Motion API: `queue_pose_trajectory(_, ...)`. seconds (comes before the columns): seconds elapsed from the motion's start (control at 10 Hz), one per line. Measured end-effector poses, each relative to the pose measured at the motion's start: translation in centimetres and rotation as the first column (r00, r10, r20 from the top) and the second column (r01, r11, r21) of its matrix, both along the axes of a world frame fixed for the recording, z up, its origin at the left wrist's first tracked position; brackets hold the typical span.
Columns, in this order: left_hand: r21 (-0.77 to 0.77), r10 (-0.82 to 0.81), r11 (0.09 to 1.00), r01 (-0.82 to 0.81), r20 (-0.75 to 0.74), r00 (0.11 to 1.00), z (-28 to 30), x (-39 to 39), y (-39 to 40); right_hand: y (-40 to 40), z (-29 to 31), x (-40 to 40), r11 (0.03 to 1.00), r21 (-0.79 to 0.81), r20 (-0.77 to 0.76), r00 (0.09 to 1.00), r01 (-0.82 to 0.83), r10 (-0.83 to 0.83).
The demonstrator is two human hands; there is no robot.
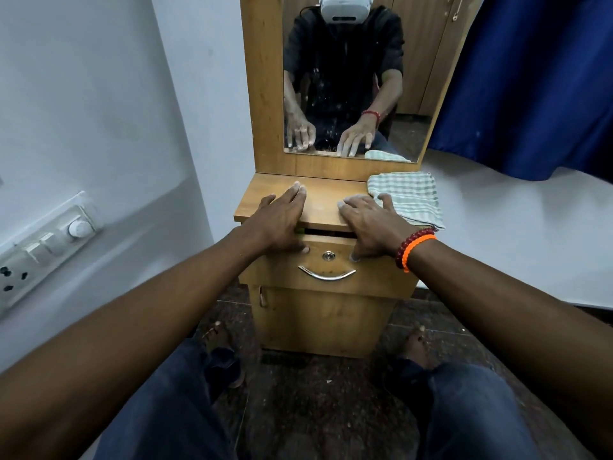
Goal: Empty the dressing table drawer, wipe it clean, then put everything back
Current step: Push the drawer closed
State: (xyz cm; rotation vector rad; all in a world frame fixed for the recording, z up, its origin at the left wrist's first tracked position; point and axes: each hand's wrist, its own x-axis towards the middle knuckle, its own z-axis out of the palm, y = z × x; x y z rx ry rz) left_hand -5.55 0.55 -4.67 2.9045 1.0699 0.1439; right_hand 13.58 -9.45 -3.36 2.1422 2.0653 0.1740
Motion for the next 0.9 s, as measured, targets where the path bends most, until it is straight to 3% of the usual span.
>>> queue_pose_trajectory(0.4, 0.172, -0.016, 0.985, 0.006, 0.058, 0.998, -1.0, 1.6, 1.2, 1.1, -3.0, 1.1, 0.947, 0.318, -0.014, 0.998, -0.047, 0.054)
queue_pose_trajectory(0.7, 0.24, -0.028, 0.971, 0.009, 0.074, 0.997, -1.1, 1.5, 0.3, 1.1, -2.9, 1.0, 0.936, 0.35, -0.008, 0.999, -0.045, 0.051)
queue_pose_trajectory(0.9, 0.184, -0.025, 0.983, 0.027, -0.014, 1.0, -0.9, 0.3, -0.3, 0.5, -2.0, -0.2, 0.961, 0.275, -0.037, 0.999, -0.005, 0.015)
